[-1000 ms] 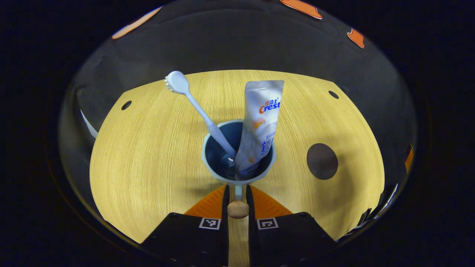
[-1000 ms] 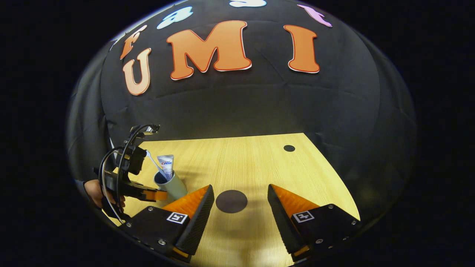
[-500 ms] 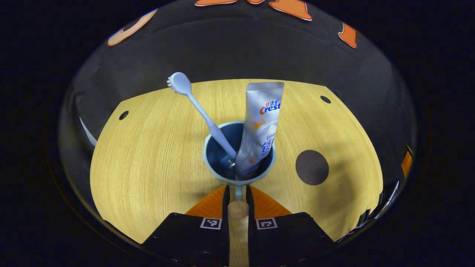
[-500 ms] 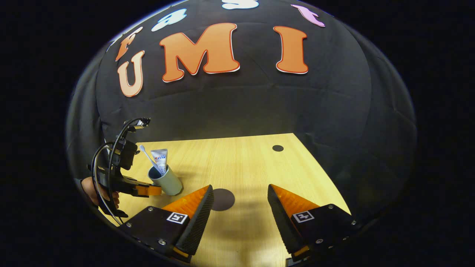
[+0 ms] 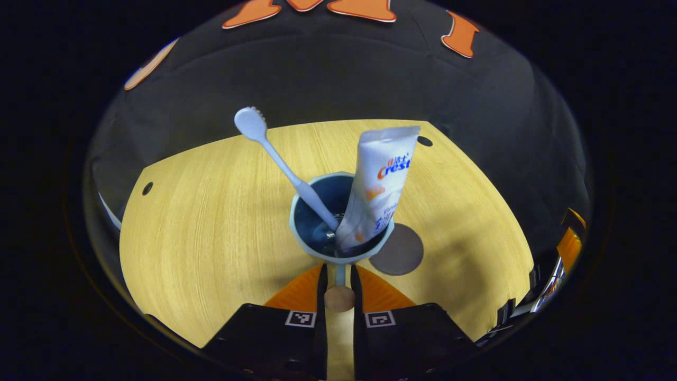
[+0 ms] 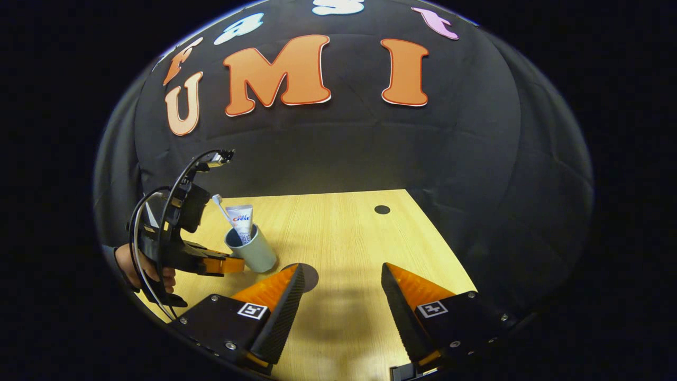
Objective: Put the toothbrush and toothpaste on the desktop into the cup, then pick up the cup and place it on the coaster on the desktop.
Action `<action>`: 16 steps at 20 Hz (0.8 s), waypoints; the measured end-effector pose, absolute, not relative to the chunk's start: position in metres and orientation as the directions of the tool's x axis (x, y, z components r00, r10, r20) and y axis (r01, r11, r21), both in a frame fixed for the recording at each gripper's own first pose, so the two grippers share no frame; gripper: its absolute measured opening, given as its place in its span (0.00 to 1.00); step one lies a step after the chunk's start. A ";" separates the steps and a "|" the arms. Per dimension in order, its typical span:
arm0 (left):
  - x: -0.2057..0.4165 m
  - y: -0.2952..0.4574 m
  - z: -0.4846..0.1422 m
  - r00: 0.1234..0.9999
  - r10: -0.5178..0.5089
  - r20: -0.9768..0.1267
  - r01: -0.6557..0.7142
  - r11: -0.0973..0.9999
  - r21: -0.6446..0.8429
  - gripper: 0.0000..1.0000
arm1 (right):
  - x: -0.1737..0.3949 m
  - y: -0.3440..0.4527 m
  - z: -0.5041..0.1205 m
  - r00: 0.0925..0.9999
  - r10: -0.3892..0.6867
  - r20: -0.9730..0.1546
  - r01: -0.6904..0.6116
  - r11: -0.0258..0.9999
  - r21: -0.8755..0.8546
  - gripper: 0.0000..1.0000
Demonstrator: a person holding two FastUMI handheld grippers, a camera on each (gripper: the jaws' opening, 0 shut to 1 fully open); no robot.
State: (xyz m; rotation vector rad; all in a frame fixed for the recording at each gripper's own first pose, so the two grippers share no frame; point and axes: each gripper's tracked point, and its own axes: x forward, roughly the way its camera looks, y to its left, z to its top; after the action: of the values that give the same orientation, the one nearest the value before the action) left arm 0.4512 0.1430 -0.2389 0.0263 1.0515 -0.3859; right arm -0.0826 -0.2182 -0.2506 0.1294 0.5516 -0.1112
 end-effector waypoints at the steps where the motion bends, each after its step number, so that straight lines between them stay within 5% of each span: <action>1: 0.453 0.142 -0.245 0.433 -0.310 -0.846 0.337 0.927 -0.167 0.19 | -0.085 -0.221 -0.250 0.846 -0.074 -0.528 0.144 0.985 0.092 0.88; 16: 0.451 0.127 -0.281 0.335 -0.370 -0.866 0.437 0.876 -0.205 0.19 | -0.102 -0.250 -0.263 0.815 -0.119 -0.567 0.214 0.971 0.105 0.88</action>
State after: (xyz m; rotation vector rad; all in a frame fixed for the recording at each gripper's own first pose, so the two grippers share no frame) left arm 0.4507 0.1275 -0.2807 0.0684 1.1107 -0.5272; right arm -0.1022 -0.2500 -0.2632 0.1671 0.5929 -0.1783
